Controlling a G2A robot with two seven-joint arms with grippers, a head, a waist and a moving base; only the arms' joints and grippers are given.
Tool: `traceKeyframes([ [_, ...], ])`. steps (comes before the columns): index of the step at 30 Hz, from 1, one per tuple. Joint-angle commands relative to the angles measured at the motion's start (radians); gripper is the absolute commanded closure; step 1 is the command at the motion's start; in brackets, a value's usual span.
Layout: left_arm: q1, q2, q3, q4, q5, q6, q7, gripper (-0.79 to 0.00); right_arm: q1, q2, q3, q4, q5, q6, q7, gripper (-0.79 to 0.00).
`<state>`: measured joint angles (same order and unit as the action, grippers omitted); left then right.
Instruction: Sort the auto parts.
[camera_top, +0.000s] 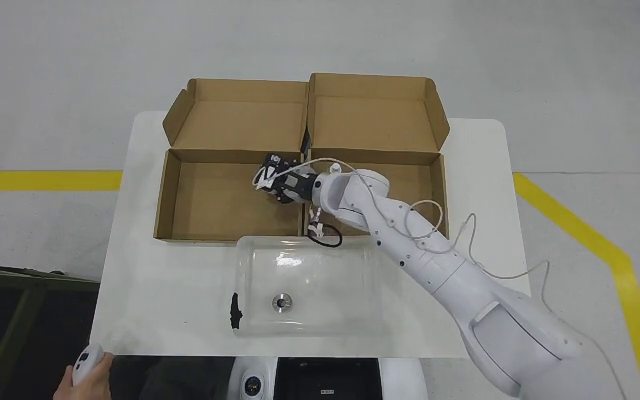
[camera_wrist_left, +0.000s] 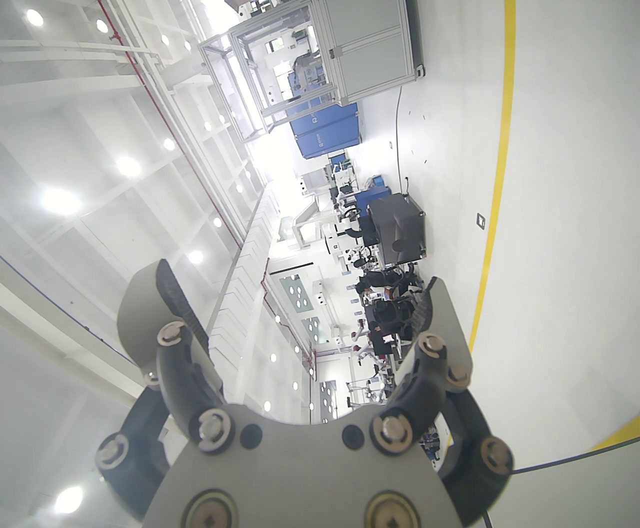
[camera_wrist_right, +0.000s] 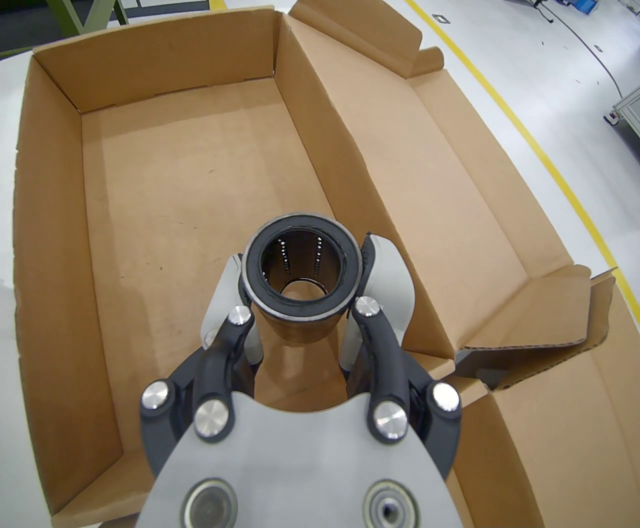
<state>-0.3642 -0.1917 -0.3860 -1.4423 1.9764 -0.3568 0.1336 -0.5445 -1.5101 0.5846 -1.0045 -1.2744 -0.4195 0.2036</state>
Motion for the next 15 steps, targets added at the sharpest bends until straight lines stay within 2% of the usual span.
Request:
traceKeyframes([
  [1, 0.000, 0.000, 0.000, 0.000, 0.000, 0.000, 0.000, -0.785, 0.005, -0.005, -0.003, 0.012, -0.009, 0.000, 0.006, 0.000],
  [5, 0.000, 0.000, 0.000, 0.000, 0.000, 0.000, 0.000, -0.785, 0.008, -0.016, -0.010, 0.031, -0.028, 0.004, 0.009, -0.006],
  [6, 0.000, 0.000, 0.000, 0.000, 0.000, 0.000, 0.000, -0.785, 0.008, -0.018, -0.011, 0.035, -0.032, 0.006, 0.010, -0.062],
  [8, 0.000, 0.000, 0.000, 0.000, 0.000, 0.000, 0.000, -0.785, 0.009, -0.023, -0.011, 0.042, -0.038, 0.009, 0.009, -0.240],
  [9, 0.000, 0.000, 0.000, 0.000, 0.000, 0.000, 0.000, -0.785, 0.009, -0.025, -0.010, 0.045, -0.042, 0.010, 0.009, -0.299],
  [11, 0.000, 0.000, 0.000, 0.000, 0.000, 0.000, 0.000, -0.785, 0.008, -0.028, -0.009, 0.051, -0.048, 0.012, 0.008, -0.342],
  [15, 0.000, 0.000, 0.000, 0.000, 0.000, 0.000, 0.000, -0.785, 0.009, -0.033, -0.002, 0.057, -0.060, 0.012, 0.008, -0.376],
])
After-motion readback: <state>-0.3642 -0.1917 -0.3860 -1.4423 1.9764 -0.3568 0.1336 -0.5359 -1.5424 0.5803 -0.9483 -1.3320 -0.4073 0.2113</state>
